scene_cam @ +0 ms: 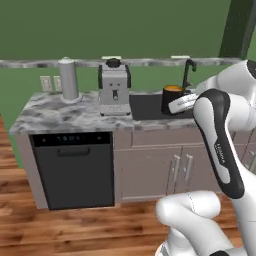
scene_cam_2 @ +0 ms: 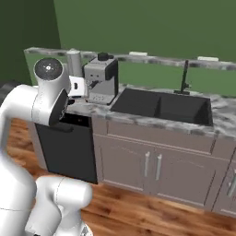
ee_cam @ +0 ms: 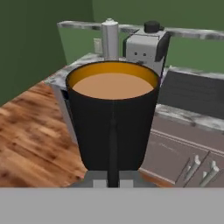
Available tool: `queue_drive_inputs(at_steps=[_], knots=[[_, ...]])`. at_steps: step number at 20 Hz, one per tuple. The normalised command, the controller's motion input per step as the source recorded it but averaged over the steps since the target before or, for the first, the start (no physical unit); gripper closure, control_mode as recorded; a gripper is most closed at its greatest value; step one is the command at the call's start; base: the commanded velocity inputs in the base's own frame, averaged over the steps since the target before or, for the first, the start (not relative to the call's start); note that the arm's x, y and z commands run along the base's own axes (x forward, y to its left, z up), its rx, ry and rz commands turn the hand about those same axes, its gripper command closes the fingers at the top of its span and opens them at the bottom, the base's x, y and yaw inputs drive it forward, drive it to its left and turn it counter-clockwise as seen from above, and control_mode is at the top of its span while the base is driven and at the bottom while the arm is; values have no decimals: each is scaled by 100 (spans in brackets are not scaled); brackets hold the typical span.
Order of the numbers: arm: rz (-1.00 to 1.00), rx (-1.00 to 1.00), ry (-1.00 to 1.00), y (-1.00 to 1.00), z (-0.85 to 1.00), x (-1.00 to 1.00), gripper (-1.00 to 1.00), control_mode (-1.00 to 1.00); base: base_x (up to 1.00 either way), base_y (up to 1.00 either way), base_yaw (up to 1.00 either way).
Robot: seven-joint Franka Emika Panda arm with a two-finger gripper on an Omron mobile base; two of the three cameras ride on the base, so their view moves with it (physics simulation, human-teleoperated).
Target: Pick the cup of tea, navigate to the dining table, and place it on the saucer.
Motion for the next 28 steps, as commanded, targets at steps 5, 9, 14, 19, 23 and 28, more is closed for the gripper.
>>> queue_drive_inputs(at_steps=[5,9,14,19,23,28], knots=[[0,0,0,0,0,0,100,100,60,100,0],[0,0,0,0,0,0,100,100,19,100,0],[0,0,0,0,0,0,100,100,10,100,0],[0,0,0,0,0,0,100,100,35,100,0],[0,0,0,0,0,0,100,100,67,100,-4],[0,0,0,0,0,0,100,100,77,100,-7]])
